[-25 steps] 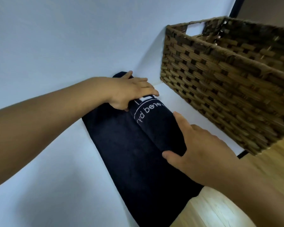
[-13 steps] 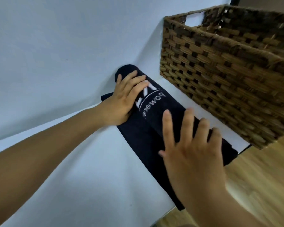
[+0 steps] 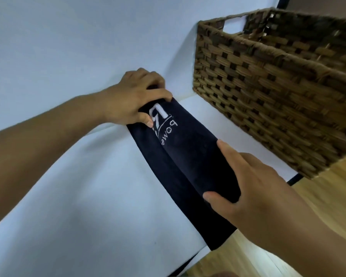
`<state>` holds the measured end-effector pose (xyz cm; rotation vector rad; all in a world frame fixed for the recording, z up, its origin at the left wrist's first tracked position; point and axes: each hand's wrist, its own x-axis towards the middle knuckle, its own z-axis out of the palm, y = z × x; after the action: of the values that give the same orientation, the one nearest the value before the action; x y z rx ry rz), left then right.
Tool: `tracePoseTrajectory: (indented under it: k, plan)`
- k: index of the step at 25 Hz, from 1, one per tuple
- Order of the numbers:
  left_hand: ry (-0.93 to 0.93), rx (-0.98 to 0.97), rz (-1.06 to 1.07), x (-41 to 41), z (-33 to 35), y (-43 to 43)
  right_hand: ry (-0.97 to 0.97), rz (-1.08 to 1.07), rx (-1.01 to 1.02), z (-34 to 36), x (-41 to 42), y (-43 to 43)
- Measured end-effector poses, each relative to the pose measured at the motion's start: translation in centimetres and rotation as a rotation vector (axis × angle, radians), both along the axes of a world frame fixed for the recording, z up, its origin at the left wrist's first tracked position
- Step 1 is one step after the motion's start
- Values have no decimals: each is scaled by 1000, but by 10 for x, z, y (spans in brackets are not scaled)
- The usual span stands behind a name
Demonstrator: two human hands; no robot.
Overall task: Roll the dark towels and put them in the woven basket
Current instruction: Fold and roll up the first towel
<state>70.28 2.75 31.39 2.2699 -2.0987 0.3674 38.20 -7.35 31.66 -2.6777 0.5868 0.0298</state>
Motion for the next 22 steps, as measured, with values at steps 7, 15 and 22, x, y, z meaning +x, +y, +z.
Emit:
tracePoseTrajectory:
  k: [7, 15, 22]
  plan:
    - [-22, -48, -58, -14, -31, -74, -153, -146, -408, -24, -4, -43]
    - [86, -347, -5, -24, -74, -76, -310, -160, -776, -60, 1, -68]
    - [-279, -394, -169, -1, -49, -99, -324, -189, -810, -65, 3, -67]
